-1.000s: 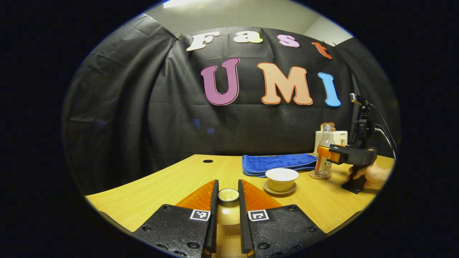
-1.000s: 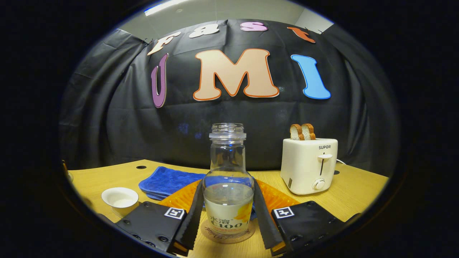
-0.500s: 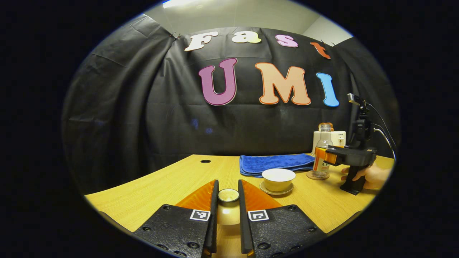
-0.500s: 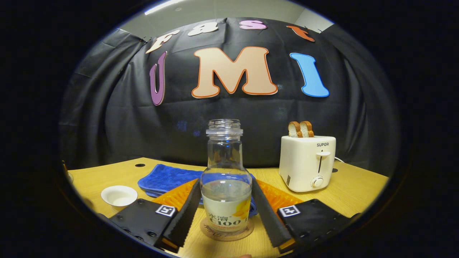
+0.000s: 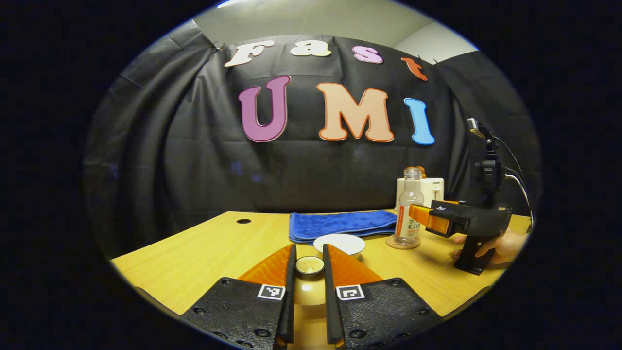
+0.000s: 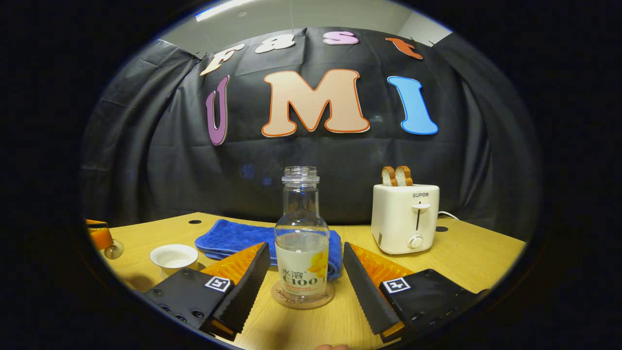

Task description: Open the teacup lid with one hand, grasp the water bottle and pour water into the teacup with the other hand; after pouring, place the water bottle on the coaster and then close the teacup lid.

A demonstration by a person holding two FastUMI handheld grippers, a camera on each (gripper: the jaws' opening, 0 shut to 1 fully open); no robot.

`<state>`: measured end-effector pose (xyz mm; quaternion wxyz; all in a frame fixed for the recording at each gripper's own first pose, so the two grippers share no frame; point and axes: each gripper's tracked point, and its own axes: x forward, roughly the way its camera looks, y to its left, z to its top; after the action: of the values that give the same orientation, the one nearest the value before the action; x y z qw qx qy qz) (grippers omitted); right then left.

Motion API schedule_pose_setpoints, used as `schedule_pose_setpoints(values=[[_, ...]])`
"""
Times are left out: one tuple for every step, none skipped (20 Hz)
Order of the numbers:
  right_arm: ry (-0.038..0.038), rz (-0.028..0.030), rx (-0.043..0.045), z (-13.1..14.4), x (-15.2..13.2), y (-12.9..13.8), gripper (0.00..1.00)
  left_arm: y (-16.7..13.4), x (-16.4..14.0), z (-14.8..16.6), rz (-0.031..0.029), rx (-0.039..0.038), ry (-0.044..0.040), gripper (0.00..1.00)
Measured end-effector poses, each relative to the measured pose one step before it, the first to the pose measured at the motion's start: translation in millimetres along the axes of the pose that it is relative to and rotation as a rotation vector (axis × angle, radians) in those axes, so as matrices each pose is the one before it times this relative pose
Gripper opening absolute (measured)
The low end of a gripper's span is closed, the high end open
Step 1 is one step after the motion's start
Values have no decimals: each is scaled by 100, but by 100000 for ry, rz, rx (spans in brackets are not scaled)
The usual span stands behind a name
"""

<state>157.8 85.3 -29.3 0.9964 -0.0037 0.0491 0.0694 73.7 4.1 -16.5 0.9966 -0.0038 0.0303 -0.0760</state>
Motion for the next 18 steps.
schedule_pose_setpoints(values=[[-20, 367, -29, -2, -649, -372, 96, -325, 615, -56, -1486, 168, -149, 24], [-159, 153, -7, 63, -600, -472, 96, -396, 551, 14, -1474, -8, -100, 24], [-74, -135, 40, 9, -649, -553, 92, -498, 596, 12, -2294, 25, 47, 24], [-223, -552, -51, 64, -757, -534, 96, -511, 576, 146, -1637, 182, -331, 24], [-12, 350, -31, 34, -668, -366, 92, -225, 560, -123, -1375, 314, 224, 24], [-51, 745, 87, 62, -704, -328, 96, -183, 629, 62, -553, 411, -66, 23], [-145, 275, 45, 68, -684, -443, 96, -131, 543, -136, -432, 230, 320, 23], [-56, 71, -4, 63, -743, -422, 96, -126, 515, 75, -327, 298, -144, 23], [71, 314, -49, -2, -588, -335, 93, -145, 437, 4, -202, 419, -125, 23], [-56, 435, 25, 42, -543, -240, 95, -134, 537, -84, -262, 438, 454, 23], [-17, 558, 20, 105, -559, -256, 98, -185, 388, 35, -516, 569, -121, 24], [54, 861, -13, 23, -544, -189, 100, -42, 392, 45, 82, 597, 31, 23], [16, 778, 25, -76, -351, -164, 100, -79, 429, 9, -255, 587, -241, 23], [10, 435, 62, 6, -472, -232, 98, -14, 364, 59, 75, 373, 59, 23], [-4, 576, 3, 84, -442, -203, 96, -21, 364, -66, 95, 316, 0, 24], [88, 460, 12, 2, -386, -189, 97, -11, 423, -31, -136, 325, 44, 24], [-211, 197, 28, 83, -385, -231, 99, -54, 446, 31, 51, 386, 41, 24], [50, -170, -11, 36, -389, -233, 100, 39, 463, 19, -123, 387, 227, 24]])
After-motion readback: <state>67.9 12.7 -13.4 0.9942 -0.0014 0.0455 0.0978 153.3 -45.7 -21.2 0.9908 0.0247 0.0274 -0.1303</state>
